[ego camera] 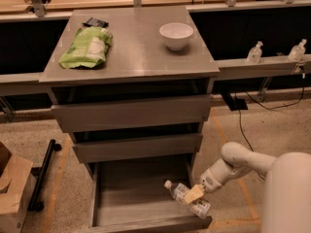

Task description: Pick blue plastic bottle from bottom drawer and place on counter

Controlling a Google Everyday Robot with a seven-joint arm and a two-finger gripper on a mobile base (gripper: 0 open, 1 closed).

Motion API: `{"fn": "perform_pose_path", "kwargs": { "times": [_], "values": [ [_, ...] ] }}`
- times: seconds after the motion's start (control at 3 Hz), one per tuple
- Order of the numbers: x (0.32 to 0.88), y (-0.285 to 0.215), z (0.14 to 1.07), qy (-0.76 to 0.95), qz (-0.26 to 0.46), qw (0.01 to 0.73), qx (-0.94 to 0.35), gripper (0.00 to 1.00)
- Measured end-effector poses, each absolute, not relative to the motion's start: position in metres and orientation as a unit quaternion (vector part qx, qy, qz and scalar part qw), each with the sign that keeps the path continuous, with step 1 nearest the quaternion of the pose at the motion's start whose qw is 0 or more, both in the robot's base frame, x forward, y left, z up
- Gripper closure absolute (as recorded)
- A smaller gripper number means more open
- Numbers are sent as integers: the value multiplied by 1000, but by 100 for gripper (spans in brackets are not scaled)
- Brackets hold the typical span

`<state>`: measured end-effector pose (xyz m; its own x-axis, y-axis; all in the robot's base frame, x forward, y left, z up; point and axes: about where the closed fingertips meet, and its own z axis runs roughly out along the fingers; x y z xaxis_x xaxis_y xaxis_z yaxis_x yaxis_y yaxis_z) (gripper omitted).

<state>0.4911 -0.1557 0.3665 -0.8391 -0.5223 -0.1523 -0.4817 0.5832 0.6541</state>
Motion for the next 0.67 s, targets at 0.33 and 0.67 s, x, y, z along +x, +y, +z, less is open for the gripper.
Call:
{"fn": "perform_pose_path", "kwargs": {
  "times": [0.33,0.67],
  "values": [
    [497,-176,429,-885,-338,13,321,100],
    [511,-190,499,-891,-275,-5,362,100]
  ]
}}
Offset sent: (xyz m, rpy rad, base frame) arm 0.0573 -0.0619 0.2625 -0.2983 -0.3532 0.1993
